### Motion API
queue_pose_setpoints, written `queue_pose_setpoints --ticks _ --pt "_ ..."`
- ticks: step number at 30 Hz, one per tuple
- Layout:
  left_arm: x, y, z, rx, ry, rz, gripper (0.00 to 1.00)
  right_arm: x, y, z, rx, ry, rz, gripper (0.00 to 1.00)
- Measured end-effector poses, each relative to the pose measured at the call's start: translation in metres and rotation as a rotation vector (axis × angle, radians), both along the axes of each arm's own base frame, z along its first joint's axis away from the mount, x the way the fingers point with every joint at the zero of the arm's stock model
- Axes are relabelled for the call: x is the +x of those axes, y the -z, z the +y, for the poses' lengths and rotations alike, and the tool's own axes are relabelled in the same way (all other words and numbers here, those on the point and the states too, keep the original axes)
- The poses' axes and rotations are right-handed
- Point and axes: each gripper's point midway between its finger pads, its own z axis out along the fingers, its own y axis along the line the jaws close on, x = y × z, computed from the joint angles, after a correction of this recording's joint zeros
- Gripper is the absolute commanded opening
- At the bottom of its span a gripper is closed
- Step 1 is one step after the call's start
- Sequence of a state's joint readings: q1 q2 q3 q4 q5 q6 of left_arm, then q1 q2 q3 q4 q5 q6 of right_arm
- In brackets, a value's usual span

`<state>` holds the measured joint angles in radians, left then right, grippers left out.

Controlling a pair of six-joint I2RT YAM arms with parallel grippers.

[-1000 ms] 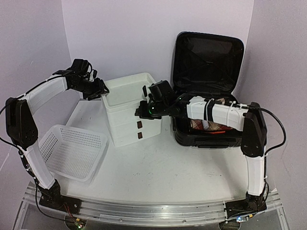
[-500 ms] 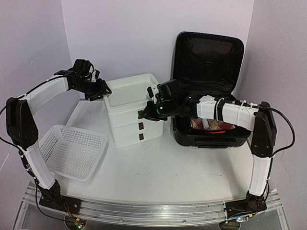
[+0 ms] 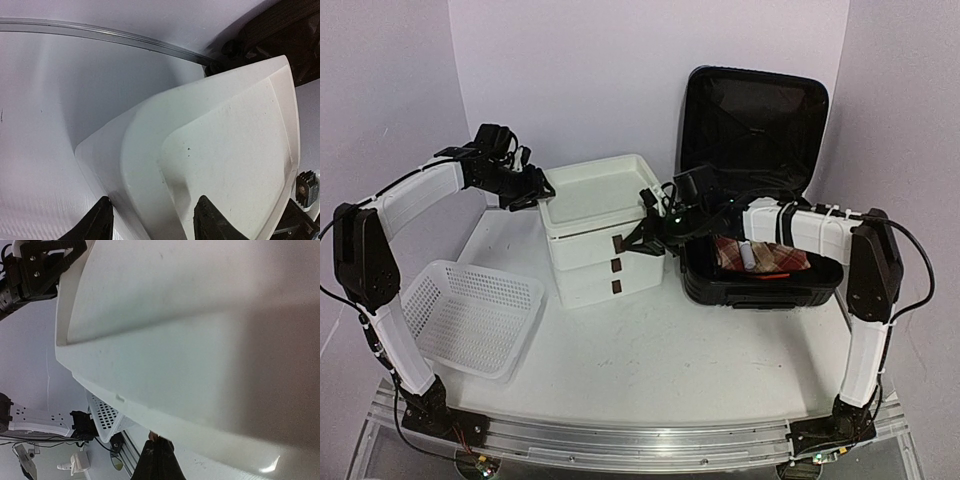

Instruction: Open, take out, and arrange the luggage

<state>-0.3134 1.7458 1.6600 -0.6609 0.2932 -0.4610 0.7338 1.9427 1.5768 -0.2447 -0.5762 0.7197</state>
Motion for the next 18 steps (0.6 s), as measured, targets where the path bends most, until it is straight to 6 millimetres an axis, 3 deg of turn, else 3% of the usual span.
queue_pose_setpoints --ticks 10,18 --pt "0.000 0.000 0.000 0.001 0.001 0.000 0.55 -0.036 -0.004 -0.018 0.005 -0.043 0.042 0.00" --pt "0.000 0.000 0.000 0.005 0.006 -0.003 0.55 -0.081 0.004 -0.038 -0.039 -0.083 0.074 0.00"
